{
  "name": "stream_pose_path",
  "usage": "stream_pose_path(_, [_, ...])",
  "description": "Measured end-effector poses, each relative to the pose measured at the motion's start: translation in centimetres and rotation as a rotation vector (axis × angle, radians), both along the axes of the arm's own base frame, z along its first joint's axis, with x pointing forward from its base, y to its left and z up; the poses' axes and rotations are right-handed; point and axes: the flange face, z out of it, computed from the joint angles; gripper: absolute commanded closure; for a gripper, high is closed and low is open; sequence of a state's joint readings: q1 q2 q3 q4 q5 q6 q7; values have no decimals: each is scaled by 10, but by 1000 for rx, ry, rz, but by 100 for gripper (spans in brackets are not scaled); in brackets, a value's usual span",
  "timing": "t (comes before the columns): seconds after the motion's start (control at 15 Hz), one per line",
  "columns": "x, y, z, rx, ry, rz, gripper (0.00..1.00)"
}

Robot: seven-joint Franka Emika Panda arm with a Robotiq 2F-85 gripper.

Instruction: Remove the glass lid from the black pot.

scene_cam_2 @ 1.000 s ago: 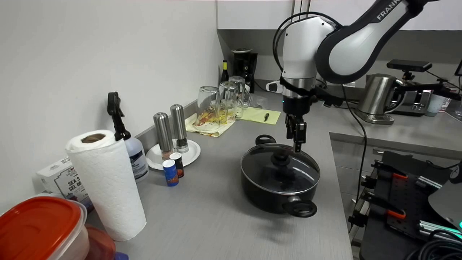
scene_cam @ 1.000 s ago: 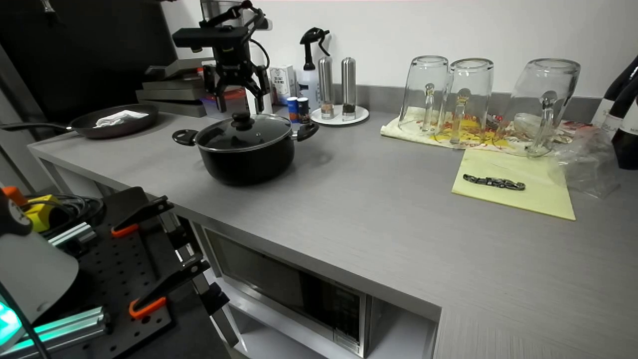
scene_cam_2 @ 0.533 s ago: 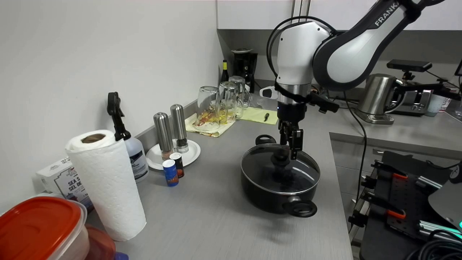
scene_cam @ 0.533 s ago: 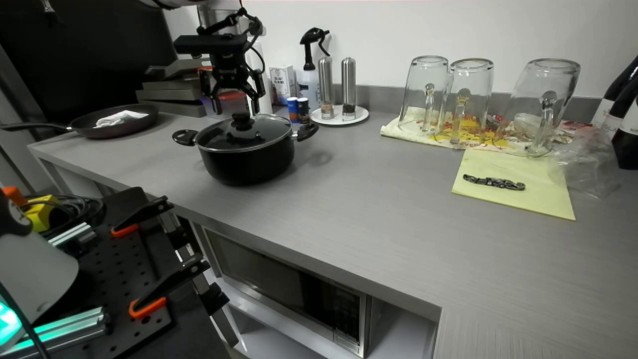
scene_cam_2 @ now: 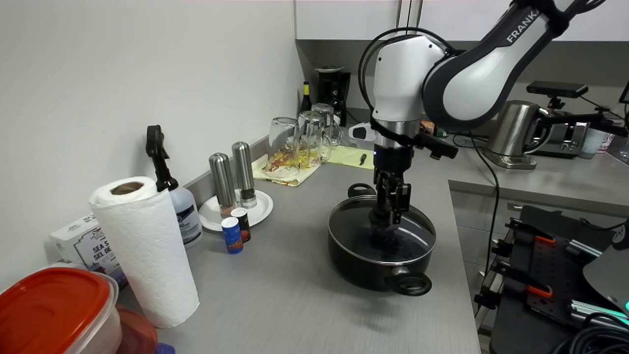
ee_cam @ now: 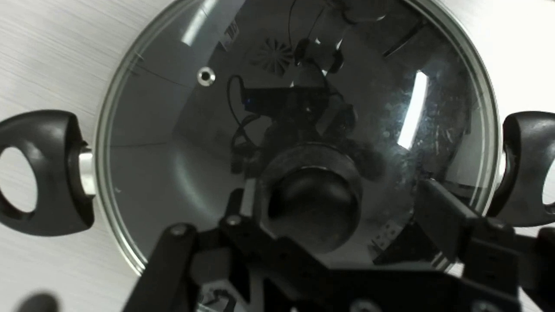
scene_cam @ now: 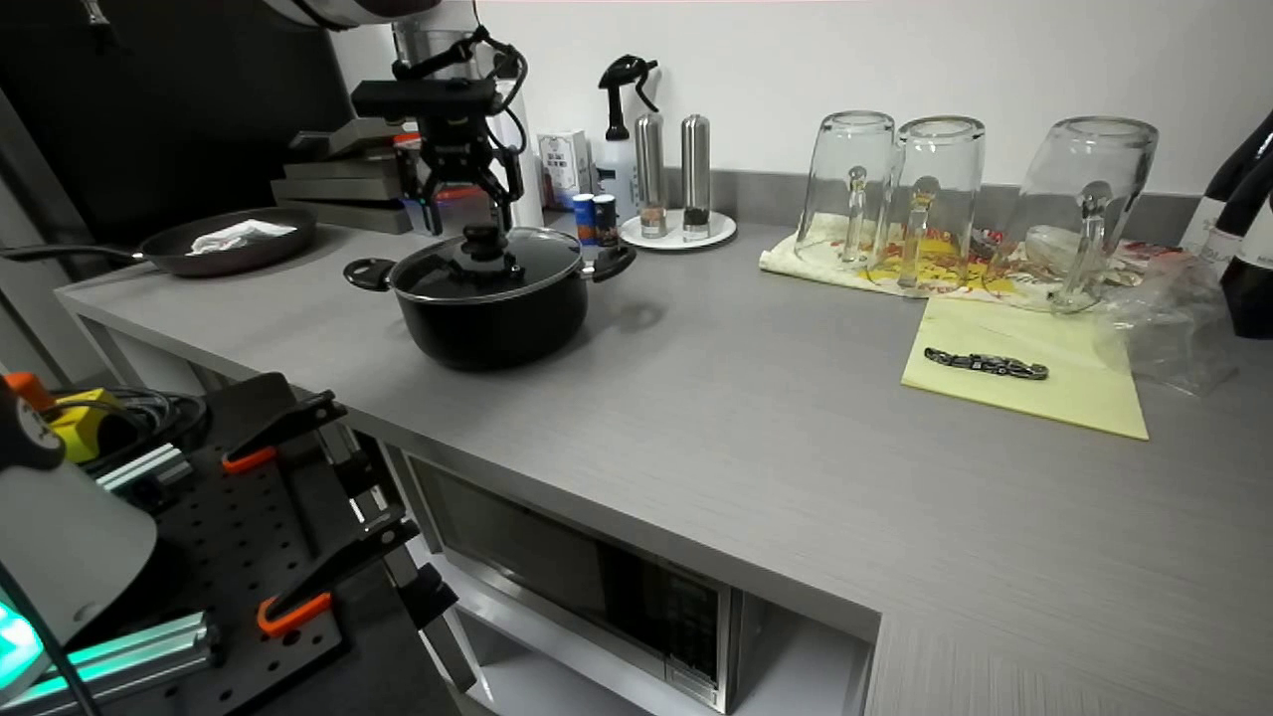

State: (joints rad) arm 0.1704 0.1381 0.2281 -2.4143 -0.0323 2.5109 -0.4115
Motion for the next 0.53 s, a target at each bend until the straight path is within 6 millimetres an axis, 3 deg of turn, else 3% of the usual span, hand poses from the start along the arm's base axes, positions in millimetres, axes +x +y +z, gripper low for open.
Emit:
stream_pose_path(0.27, [4,-1,3,5,-8,17,72])
stream_pose_path(0.53, [6,-2,4,6,-10,18,75])
